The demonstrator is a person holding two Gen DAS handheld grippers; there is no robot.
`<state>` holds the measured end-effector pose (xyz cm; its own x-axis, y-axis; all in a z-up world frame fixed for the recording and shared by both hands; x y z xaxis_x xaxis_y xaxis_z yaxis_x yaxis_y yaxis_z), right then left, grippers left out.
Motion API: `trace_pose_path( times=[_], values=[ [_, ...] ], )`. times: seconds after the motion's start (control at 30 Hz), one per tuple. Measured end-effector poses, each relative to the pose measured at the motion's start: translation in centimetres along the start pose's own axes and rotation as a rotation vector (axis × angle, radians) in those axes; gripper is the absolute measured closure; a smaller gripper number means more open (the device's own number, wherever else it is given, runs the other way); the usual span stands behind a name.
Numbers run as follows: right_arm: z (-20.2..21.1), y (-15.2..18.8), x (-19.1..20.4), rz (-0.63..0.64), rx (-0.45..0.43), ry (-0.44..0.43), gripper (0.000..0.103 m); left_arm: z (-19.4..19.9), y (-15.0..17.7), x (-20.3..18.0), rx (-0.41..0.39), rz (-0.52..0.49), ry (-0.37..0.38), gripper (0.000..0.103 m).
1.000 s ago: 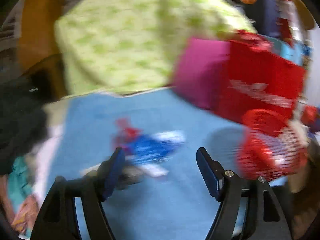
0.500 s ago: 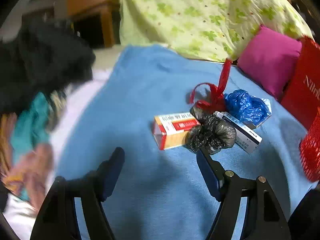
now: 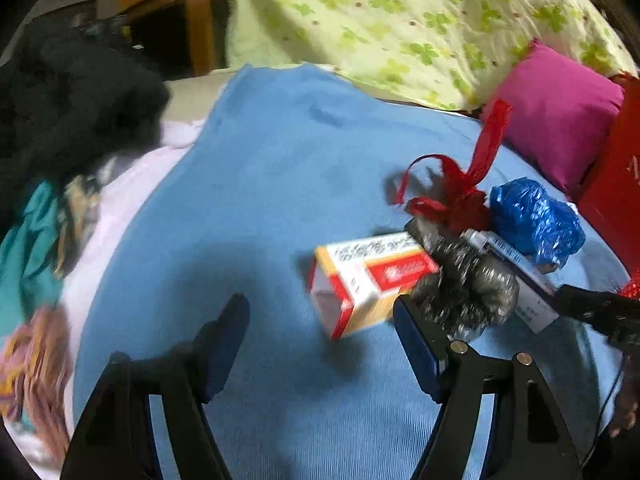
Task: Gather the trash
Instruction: 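Grasp the white Plendil box with the right tool while the left tool grasps the red-white medicine box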
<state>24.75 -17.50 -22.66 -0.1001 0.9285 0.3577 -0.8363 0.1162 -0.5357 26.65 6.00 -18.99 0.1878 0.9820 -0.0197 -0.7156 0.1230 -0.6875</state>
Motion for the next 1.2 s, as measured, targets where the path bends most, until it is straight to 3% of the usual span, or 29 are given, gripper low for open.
trace_pose_path(
  times=[0.1, 0.3, 0.53, 0.67, 0.8, 0.9, 1.07, 1.17, 1.2],
  values=[
    [-1.1, -0.2, 0.3, 0.013, 0.022, 0.014, 0.075, -0.9, -1.1, -0.8, -0.024, -0.08, 0.02, 0.027],
    [-0.4, 0.4, 0.5, -0.001, 0.024, 0.016, 0.077, -3.2, -2.0, -2.1, -0.017, -0.228, 0.107, 0.026],
    [2.7, 3.3, -1.2, -0.106, 0.043, -0.047, 0.078, -3.7, -1.6, -1.8, 0.054, -0.206, 0.256, 0.025],
    [4.6, 4.9, -2.6, -0.176, 0.043, -0.06, 0.078, -3.0, -0.5, -3.2, 0.09, -0.269, 0.298, 0.025],
    [6.5, 6.3, -3.9, -0.231, 0.059, -0.06, 0.078, -1.7, 0.9, -4.8, 0.099, -0.334, 0.289, 0.025],
    [7.0, 6.9, -3.7, -0.224, 0.08, -0.053, 0.078, -1.1, 1.3, -5.3, 0.077, -0.37, 0.238, 0.025],
    [5.8, 6.3, -2.0, -0.167, 0.108, 0.0, 0.077, -2.0, 0.3, -3.8, 0.08, -0.264, 0.199, 0.025],
    [5.2, 5.7, -1.3, -0.14, 0.076, 0.029, 0.077, -2.5, 0.2, -3.0, 0.079, -0.249, 0.177, 0.025],
    [4.9, 5.6, -1.3, -0.138, 0.076, 0.037, 0.076, -2.6, 0.2, -2.9, 0.083, -0.241, 0.185, 0.031]
  ],
)
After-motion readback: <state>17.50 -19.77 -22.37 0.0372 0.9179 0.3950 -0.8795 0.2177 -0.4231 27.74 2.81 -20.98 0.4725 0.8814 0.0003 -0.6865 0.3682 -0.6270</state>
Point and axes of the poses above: each gripper's, at about its wrist camera, not at the fingertips, and z roughly against the way its jaws point, x to its left, y to its underside, the point moved 2 cm from there along -z, roughly the way its jaws point, and after that the axes turned 1 degree about -x, right-handed, at the moved point
